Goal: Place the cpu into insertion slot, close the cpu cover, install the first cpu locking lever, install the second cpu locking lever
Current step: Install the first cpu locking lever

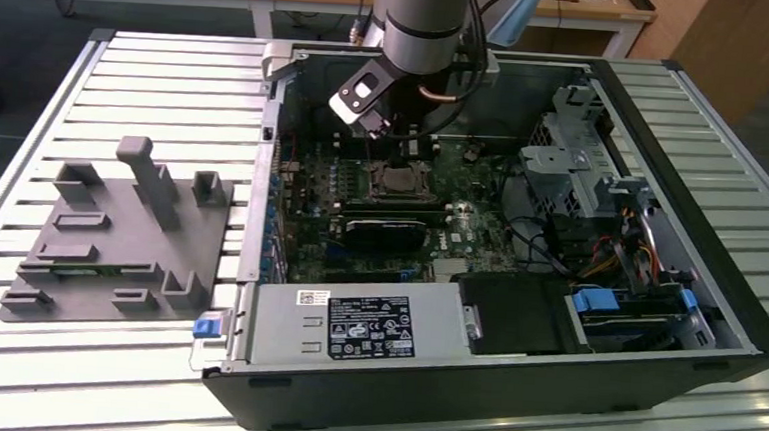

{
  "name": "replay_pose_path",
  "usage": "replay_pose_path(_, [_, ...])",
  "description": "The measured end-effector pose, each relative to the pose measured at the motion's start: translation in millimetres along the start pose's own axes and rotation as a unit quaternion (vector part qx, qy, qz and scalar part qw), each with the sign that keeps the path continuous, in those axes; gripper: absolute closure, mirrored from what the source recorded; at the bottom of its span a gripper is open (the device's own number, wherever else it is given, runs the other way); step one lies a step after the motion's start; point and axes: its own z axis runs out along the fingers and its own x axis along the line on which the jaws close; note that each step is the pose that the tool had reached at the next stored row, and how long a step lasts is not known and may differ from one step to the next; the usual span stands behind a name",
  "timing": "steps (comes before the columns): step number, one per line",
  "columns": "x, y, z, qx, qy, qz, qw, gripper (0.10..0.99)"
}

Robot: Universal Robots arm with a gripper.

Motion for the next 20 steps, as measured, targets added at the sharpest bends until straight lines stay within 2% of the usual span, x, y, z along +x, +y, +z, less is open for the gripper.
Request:
replay_pose_path(10, [0.7, 0.1, -8.9, 0.0, 0.0, 0.0, 1.0, 0.965])
replay_pose_path(20, [2.5, 0.2, -29.8, 0.0, 0.0, 0.0, 1.0, 0.965])
